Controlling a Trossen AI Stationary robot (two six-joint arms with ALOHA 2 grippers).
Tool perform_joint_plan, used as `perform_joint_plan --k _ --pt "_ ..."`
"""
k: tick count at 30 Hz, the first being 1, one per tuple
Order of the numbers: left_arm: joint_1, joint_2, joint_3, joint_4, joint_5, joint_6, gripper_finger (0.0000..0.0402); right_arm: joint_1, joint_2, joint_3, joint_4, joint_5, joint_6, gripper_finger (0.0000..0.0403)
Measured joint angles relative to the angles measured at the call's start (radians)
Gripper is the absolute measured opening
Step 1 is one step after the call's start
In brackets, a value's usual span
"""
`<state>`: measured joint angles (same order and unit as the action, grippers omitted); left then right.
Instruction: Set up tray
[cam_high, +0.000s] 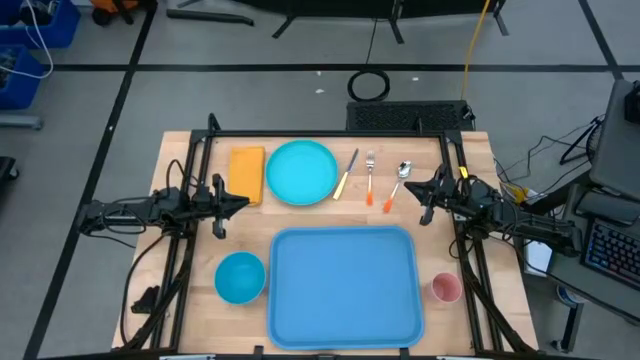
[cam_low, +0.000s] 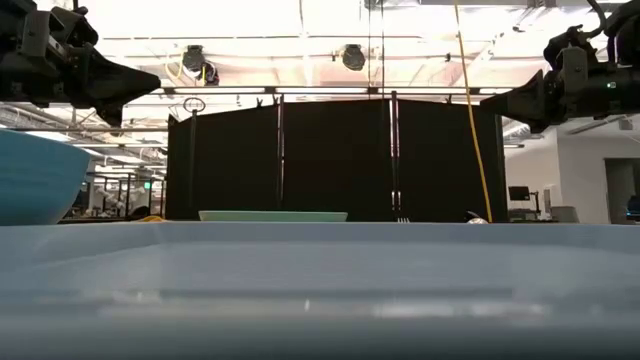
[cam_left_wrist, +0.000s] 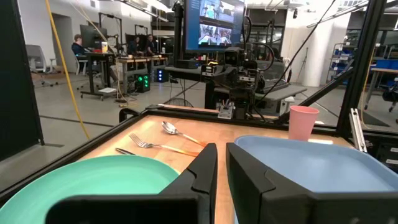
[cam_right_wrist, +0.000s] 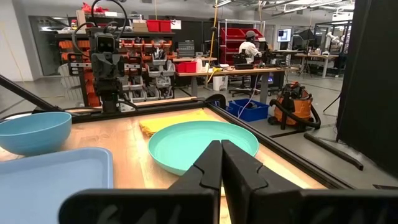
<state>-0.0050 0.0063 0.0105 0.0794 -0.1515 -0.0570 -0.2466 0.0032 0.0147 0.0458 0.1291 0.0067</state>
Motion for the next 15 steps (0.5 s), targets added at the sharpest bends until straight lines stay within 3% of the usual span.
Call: perform_joint_plan --k 8,15 --pt "0.000 0.000 0.000 0.000 0.000 0.000 0.0037 0.000 0.000 0.000 0.030 0.000 0.021 0.0000" --pt "0.000 0.000 0.000 0.000 0.000 0.000 0.0037 0.000 0.000 0.000 0.049 0.001 0.457 0.0000"
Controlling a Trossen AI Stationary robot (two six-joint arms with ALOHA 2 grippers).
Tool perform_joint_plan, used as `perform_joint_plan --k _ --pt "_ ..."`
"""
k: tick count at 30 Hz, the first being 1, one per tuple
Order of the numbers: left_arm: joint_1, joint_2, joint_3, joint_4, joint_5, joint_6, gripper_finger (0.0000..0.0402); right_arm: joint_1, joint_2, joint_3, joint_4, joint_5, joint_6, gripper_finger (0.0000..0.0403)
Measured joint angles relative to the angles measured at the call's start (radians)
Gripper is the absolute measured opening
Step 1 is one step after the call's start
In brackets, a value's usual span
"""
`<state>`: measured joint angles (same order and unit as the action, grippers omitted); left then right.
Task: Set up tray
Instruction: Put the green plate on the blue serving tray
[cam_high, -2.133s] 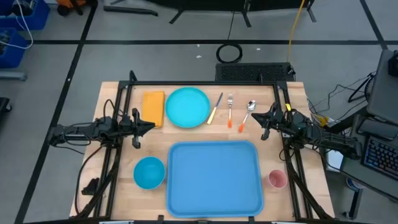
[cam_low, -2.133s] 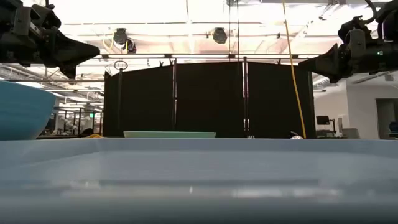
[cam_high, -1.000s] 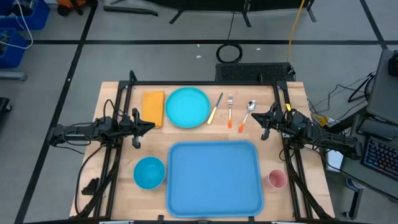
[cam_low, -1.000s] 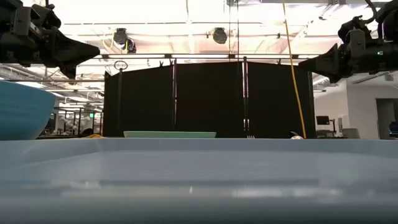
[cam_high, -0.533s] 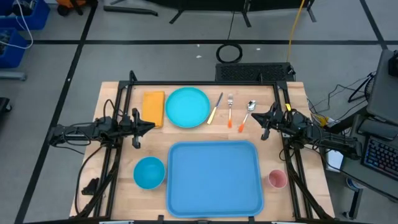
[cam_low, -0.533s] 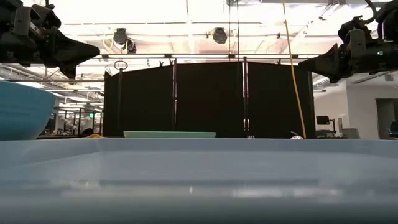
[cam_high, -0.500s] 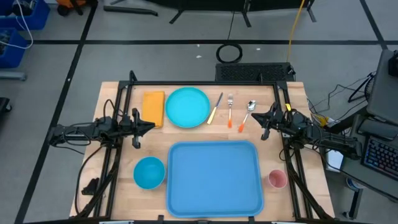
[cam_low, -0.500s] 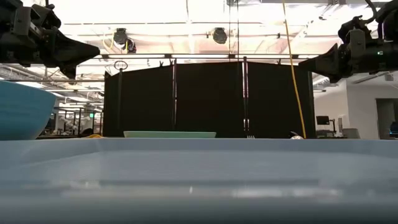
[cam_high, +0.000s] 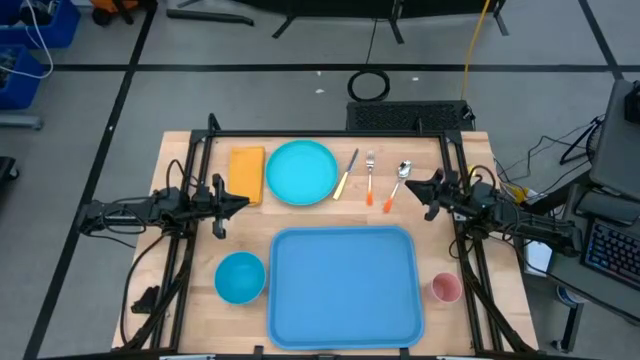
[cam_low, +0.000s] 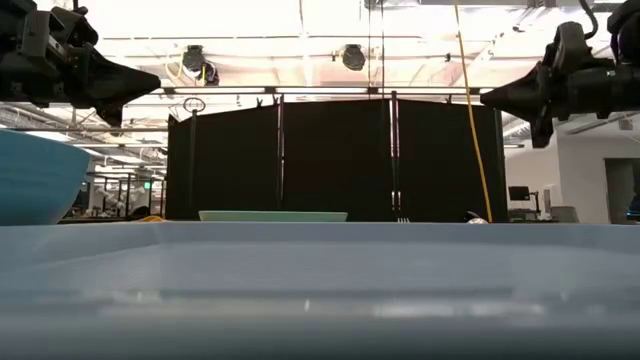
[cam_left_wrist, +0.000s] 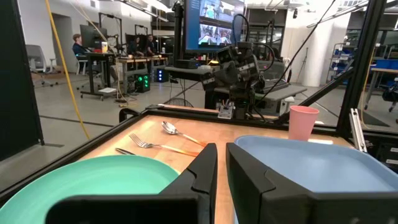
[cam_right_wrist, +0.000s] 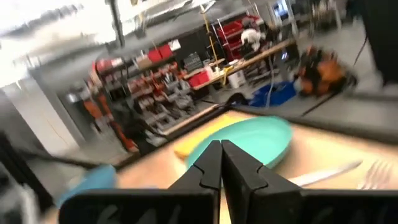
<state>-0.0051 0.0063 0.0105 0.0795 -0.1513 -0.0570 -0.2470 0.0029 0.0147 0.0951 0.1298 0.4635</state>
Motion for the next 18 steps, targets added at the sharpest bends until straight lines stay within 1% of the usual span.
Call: perform_joint_plan --k 2,5,12,18 --pt "0.000 0.000 0.000 0.000 0.000 0.000 0.0037 0.000 0.000 0.000 0.011 0.005 0.045 0.0000" --pt "0.000 0.000 0.000 0.000 0.000 0.000 0.0037 0.000 0.000 0.000 0.015 0.004 0.048 0.0000" --pt "0.000 0.000 0.000 0.005 -0.008 0.009 0.0037 0.000 0.000 0.000 0.101 0.008 0.048 0.0000" --pt "0.000 0.000 0.000 0.033 -0.019 0.033 0.0037 0.000 0.012 0.000 0.096 0.002 0.048 0.0000"
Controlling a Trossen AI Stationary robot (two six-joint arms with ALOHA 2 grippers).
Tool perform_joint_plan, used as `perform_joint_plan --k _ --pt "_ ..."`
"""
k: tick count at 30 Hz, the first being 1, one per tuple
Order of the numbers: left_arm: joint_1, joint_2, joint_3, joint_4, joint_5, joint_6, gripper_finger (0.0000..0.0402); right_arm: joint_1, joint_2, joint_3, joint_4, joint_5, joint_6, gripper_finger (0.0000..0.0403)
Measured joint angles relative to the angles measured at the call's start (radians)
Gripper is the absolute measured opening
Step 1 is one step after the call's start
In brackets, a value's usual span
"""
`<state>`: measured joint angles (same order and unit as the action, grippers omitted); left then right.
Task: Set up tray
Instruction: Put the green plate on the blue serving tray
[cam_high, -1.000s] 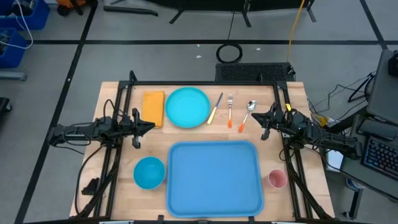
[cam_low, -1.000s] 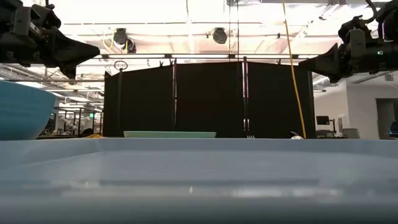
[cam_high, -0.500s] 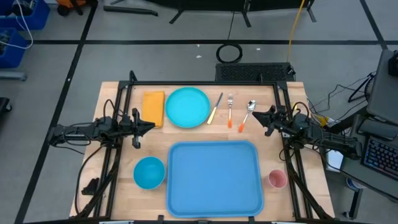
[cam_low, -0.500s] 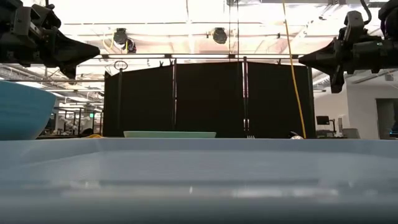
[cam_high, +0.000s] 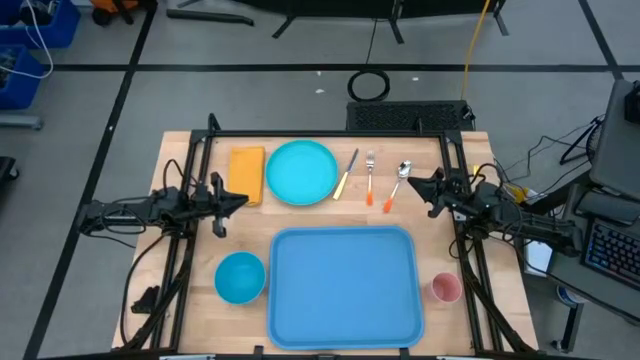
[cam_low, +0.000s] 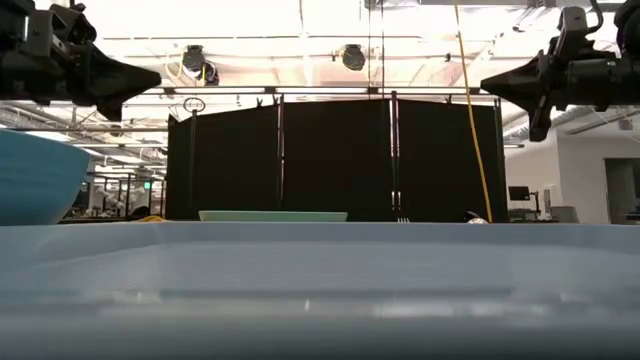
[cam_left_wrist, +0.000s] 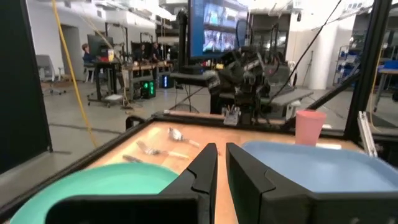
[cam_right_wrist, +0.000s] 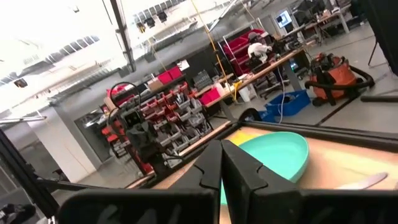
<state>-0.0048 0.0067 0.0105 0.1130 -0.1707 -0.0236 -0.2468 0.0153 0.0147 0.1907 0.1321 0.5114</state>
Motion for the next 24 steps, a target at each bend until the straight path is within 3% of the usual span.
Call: perform_joint_plan --k 13,20,24 --pt "0.000 0.000 0.000 -0.017 -0.012 -0.043 0.0037 0.000 0.138 0.000 0.054 -0.007 0.052 0.0000" --pt "0.000 0.000 0.000 0.019 -0.037 -0.087 0.0037 0.040 0.288 0.000 0.333 -0.185 -0.037 0.0000" --pt "0.000 0.000 0.000 0.016 -0.040 -0.130 0.0037 0.094 0.410 0.000 0.308 -0.258 -0.205 0.0000"
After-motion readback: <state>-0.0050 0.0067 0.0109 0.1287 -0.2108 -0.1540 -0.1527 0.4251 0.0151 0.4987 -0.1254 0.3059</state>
